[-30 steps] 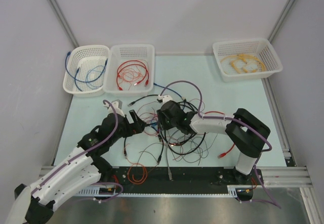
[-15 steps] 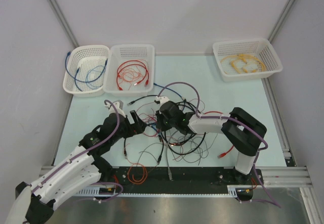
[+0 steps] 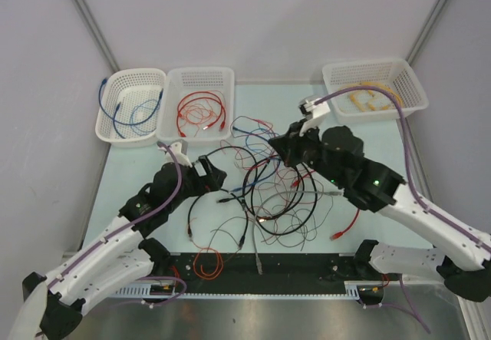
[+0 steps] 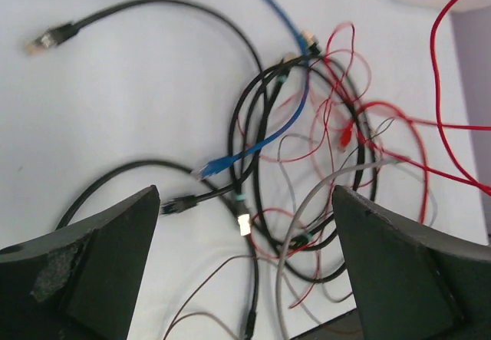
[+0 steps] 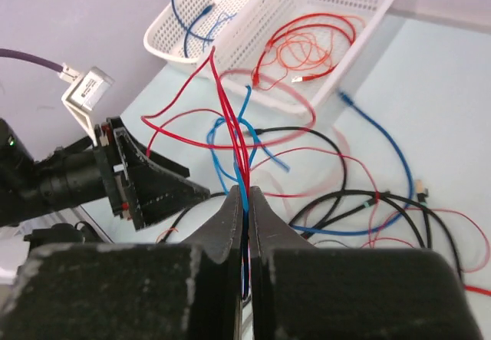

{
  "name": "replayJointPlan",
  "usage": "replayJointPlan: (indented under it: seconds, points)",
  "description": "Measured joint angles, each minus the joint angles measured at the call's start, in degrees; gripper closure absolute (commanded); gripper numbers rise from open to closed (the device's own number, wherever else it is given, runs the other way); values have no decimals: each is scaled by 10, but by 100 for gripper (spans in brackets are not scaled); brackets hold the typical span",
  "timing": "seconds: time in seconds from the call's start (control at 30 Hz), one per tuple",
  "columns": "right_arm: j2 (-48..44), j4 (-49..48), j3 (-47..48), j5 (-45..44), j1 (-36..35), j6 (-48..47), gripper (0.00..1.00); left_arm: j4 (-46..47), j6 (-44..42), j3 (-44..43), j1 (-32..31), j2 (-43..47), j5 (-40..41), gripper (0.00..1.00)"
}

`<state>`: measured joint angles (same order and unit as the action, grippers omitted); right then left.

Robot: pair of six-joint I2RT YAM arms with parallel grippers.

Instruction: Untangle the cables

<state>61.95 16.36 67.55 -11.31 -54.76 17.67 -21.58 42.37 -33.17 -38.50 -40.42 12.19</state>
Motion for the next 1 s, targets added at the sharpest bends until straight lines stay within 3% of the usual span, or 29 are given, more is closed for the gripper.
replayJointPlan:
  seconds: [0.3, 0.6, 0.87, 1.0]
  points:
    - [-76, 160, 23, -36, 0, 9, 100, 104, -50, -88, 0, -55, -6, 0]
    - [-83, 199, 23, -43, 0, 27, 100, 244, -62, -96, 0, -108, -108, 0]
    - [-98, 190, 23, -53, 1, 47, 100, 380, -1, -10, -1, -165, -262, 0]
    - [-98, 186, 23, -57, 3, 57, 100, 432, 1, 54, -10, -160, -300, 0]
